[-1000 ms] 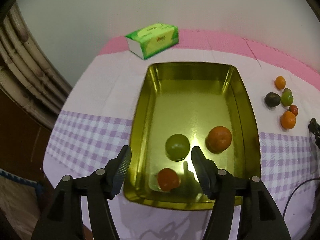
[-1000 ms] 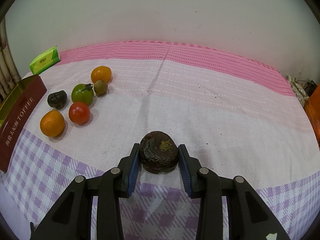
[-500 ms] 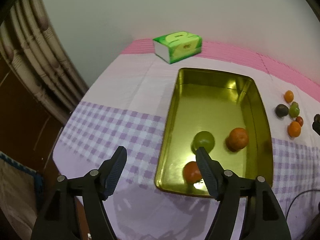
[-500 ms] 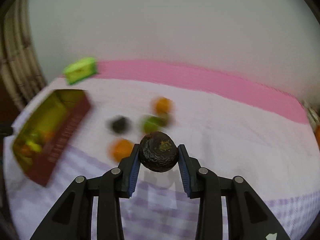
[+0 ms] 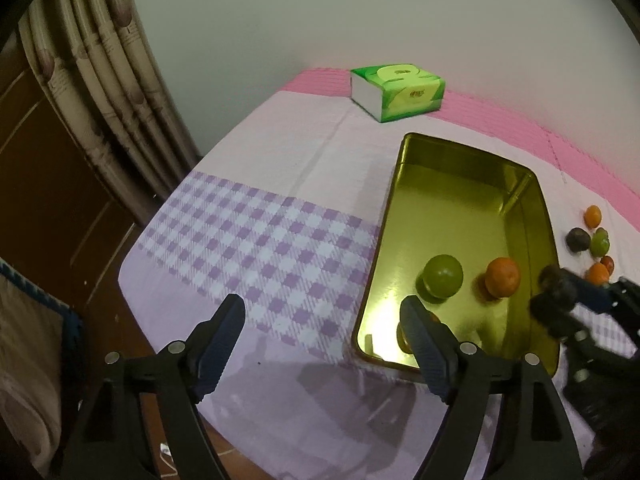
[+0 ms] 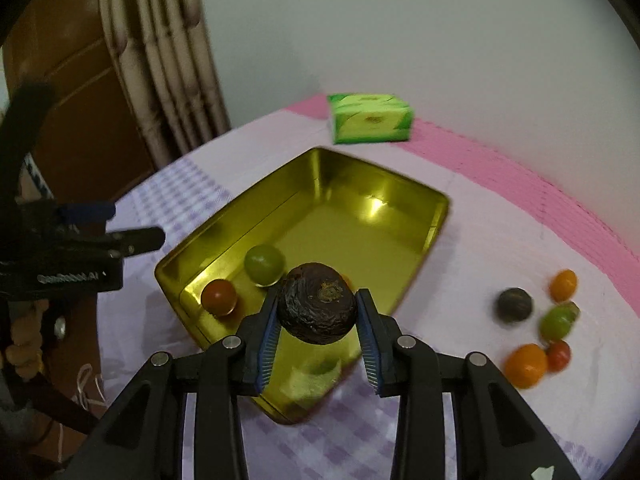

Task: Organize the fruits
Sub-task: 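Carry the dark avocado into the tin tray and open the right tool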

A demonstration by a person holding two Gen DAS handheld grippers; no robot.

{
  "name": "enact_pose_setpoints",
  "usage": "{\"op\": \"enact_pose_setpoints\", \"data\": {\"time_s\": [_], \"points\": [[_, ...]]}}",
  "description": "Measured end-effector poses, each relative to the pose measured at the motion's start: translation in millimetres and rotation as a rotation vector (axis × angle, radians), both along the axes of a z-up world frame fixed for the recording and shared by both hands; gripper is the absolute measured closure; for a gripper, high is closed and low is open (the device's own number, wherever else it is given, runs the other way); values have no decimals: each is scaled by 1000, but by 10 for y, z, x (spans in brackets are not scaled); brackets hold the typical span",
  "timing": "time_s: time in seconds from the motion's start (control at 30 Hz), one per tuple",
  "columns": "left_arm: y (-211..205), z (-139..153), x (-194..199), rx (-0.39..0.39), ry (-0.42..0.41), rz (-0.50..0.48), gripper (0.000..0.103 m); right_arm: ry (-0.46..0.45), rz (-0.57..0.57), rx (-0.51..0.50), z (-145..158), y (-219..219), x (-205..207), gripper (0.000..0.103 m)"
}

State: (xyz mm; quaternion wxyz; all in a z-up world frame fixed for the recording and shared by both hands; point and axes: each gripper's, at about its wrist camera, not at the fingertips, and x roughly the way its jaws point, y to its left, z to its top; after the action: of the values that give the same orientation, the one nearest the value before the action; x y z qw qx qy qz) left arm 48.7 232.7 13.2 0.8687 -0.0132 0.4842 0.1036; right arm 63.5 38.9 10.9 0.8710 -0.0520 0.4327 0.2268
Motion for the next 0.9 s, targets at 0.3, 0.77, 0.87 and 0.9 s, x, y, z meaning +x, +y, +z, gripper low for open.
{"op": "enact_pose_setpoints", "data": {"time_s": [0.3, 0.77, 0.87, 0.9], "points": [[13, -37, 19, -11, 16, 3, 23, 47, 23, -81, -242, 236, 100, 70], [-11, -72, 34, -24, 29, -4, 23, 63, -6, -103, -356, 247, 243, 68], [-20, -82, 31, -23, 30, -5, 23, 65, -10, -101, -356, 246, 243, 68], [-16, -78, 31, -25, 30, -4, 23, 65, -11, -101, -355, 245, 243, 68]]}}
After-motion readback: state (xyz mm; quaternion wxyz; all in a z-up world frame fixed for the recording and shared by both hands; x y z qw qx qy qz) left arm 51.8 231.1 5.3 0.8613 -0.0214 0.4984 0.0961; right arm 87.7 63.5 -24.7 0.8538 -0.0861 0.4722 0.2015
